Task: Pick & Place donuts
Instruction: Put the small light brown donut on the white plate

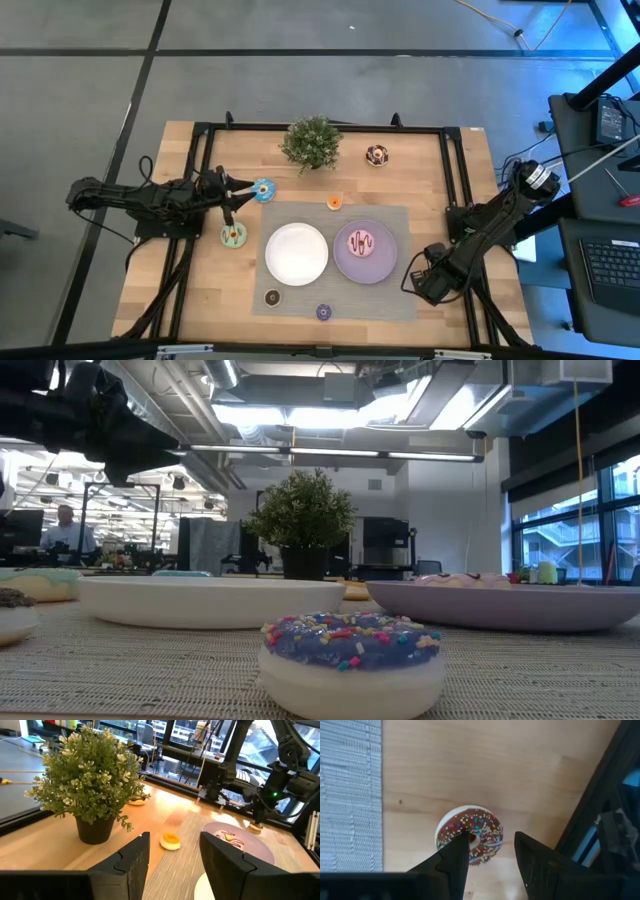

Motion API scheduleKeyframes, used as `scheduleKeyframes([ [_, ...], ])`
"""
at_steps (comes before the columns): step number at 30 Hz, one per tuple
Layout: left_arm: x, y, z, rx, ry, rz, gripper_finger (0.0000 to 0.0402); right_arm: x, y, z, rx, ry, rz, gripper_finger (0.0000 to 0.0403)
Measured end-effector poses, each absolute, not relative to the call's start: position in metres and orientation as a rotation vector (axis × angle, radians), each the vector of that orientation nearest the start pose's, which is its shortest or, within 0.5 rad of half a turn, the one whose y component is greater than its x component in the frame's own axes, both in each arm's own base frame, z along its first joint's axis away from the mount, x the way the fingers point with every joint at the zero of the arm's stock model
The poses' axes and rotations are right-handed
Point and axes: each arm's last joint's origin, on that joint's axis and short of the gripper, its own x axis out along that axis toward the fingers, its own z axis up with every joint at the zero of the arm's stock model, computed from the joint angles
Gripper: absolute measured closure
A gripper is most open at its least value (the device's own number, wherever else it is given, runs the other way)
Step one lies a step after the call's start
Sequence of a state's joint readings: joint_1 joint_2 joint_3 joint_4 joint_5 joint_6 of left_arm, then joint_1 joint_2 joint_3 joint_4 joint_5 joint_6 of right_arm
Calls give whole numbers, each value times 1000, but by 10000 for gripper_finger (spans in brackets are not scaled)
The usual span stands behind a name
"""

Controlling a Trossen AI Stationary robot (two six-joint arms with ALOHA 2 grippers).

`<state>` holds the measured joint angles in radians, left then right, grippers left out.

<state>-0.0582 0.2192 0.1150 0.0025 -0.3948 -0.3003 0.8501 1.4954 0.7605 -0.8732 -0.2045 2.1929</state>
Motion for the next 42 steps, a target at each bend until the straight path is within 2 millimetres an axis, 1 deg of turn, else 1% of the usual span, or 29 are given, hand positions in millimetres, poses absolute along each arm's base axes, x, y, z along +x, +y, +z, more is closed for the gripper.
scheduleKeyframes([
  [6,107,5,185,-274,49,349,233,141,171,144,1029,1548,-1116,244],
  [10,107,5,186,-275,49,349,233,143,174,139,1025,1590,-1093,244],
  [16,107,5,186,-275,48,350,233,144,175,135,1002,1604,-1084,247],
  [20,107,5,186,-275,48,350,233,144,175,135,995,1599,-1086,272],
  [27,107,5,186,-278,48,350,233,143,174,135,955,1617,-1046,340],
  [31,107,5,186,-278,47,349,233,143,175,136,950,1621,-1042,361],
  [34,107,5,187,-282,35,337,233,147,178,141,941,1633,-998,364],
  [36,109,4,189,-286,16,323,233,154,180,150,960,1636,-939,360],
  [39,113,4,192,-264,-4,310,233,168,178,170,1000,1607,-848,353],
  [42,120,3,195,-225,-19,284,233,184,168,198,1044,1513,-728,351],
])
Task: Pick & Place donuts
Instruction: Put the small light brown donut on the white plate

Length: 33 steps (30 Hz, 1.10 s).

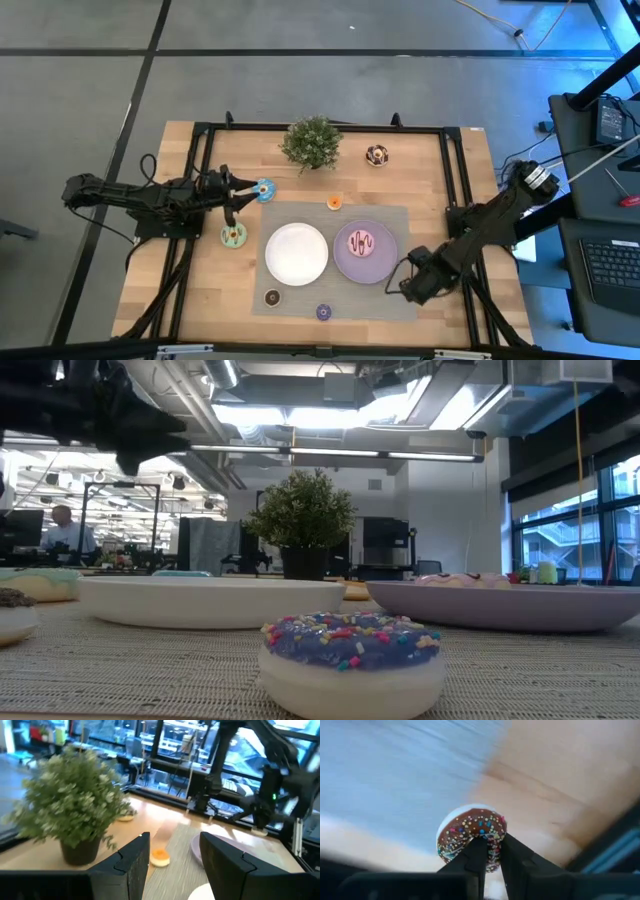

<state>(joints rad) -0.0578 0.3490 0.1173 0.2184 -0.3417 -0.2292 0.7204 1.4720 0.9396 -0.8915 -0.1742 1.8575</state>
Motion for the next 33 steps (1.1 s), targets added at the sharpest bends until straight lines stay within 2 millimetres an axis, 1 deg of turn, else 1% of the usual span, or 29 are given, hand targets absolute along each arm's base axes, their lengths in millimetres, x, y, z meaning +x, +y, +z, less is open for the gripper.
scheduleKeyframes([
  [3,128,1,197,-181,-23,246,233,202,150,234,1090,1381,-582,350],
  [5,136,0,203,-137,5,226,233,211,134,261,1100,1254,-500,350],
  [8,151,-2,217,-39,49,179,233,222,109,296,1048,1034,-429,350],
  [10,163,-5,231,45,69,137,233,231,95,317,987,909,-394,350],
  [13,186,-11,253,175,104,91,233,245,77,338,909,788,-337,350],
  [16,208,-19,276,290,114,55,233,261,64,344,874,732,-278,350],
  [20,232,-30,301,395,132,-4,233,281,53,339,890,751,-164,350],
  [22,243,-34,309,419,133,-35,233,290,50,334,918,780,-110,350],
  [25,259,-41,311,444,145,-100,233,302,47,326,939,815,-38,350],
  [31,282,-49,297,436,188,-229,233,317,42,321,953,798,53,350],
  [33,287,-51,296,429,180,-254,233,320,40,321,963,791,74,350],
])
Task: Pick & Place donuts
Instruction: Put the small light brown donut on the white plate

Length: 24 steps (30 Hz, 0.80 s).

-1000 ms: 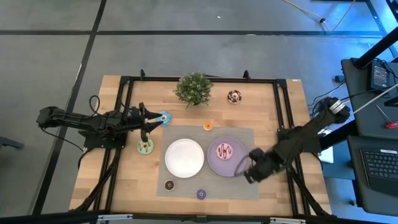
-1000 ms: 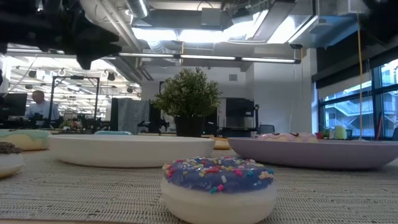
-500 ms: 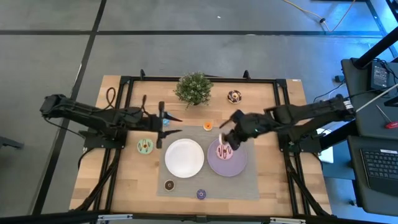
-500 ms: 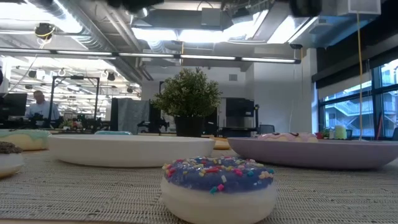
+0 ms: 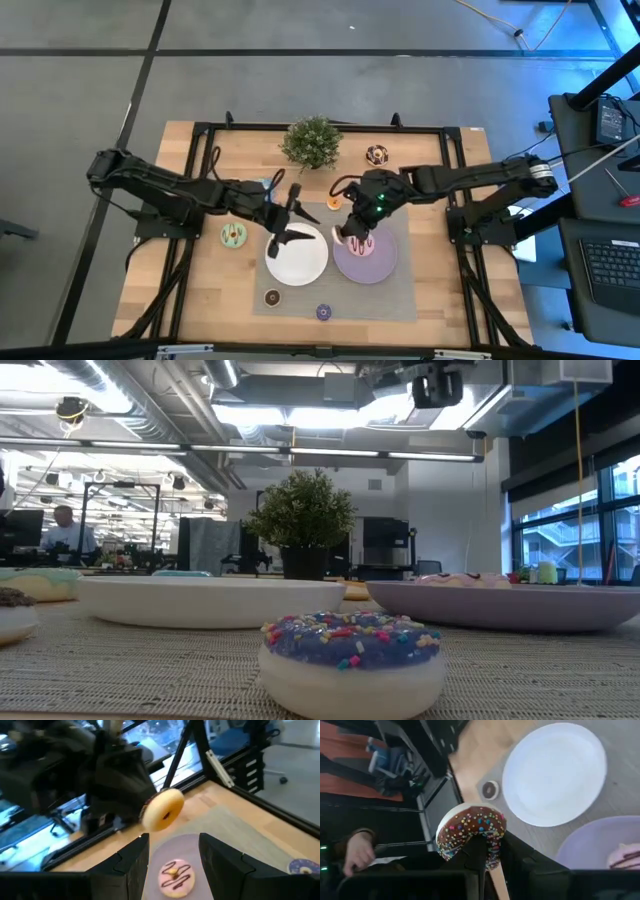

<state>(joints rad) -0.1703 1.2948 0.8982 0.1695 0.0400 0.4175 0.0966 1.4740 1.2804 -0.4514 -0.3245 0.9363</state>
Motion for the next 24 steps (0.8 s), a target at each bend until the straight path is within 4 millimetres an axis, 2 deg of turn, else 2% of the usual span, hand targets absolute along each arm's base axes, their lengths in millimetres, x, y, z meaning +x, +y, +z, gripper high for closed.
scheduleKeyframes([
  [10,295,-52,301,441,148,-261,233,335,35,318,976,744,158,350],
  [15,295,-51,301,447,158,-210,233,337,35,321,964,710,201,350],
  [24,300,-52,295,415,167,-235,233,337,34,322,950,698,206,350],
])
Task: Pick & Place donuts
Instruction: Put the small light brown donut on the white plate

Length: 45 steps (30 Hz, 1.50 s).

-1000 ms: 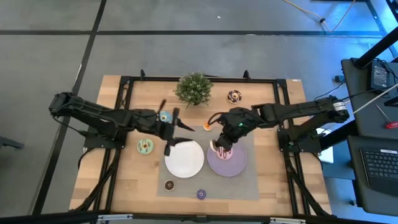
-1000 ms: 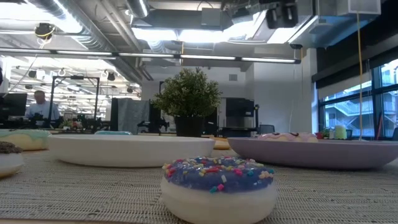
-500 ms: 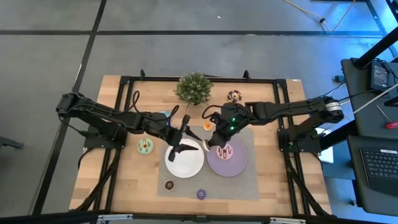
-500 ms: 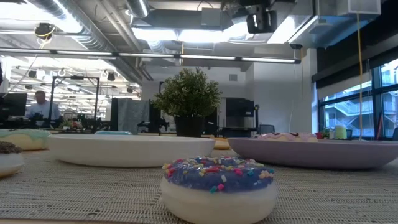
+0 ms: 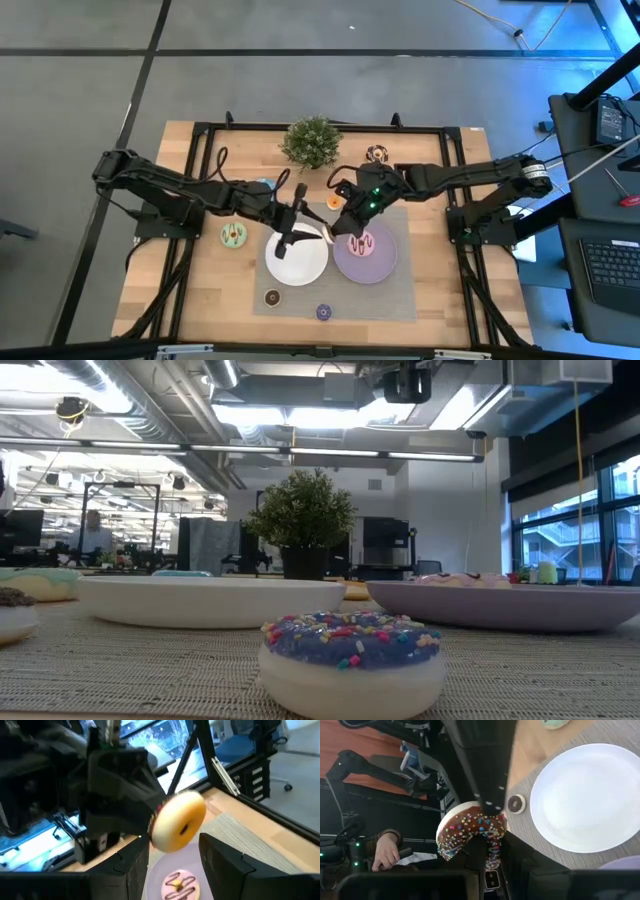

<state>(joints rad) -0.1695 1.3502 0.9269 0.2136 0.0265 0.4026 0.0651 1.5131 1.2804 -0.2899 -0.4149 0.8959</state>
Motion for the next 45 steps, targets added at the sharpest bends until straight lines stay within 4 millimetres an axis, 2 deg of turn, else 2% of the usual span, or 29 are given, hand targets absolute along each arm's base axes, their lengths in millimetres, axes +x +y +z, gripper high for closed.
scheduleKeyframes([
  [18,305,-50,297,438,117,-220,233,337,33,322,942,698,199,350],
  [29,313,-53,288,410,112,-263,236,336,33,320,946,720,200,350],
  [36,312,-52,289,407,118,-254,273,335,33,319,944,731,195,350],
  [45,311,-52,288,384,135,-251,345,335,33,319,937,732,193,350],
])
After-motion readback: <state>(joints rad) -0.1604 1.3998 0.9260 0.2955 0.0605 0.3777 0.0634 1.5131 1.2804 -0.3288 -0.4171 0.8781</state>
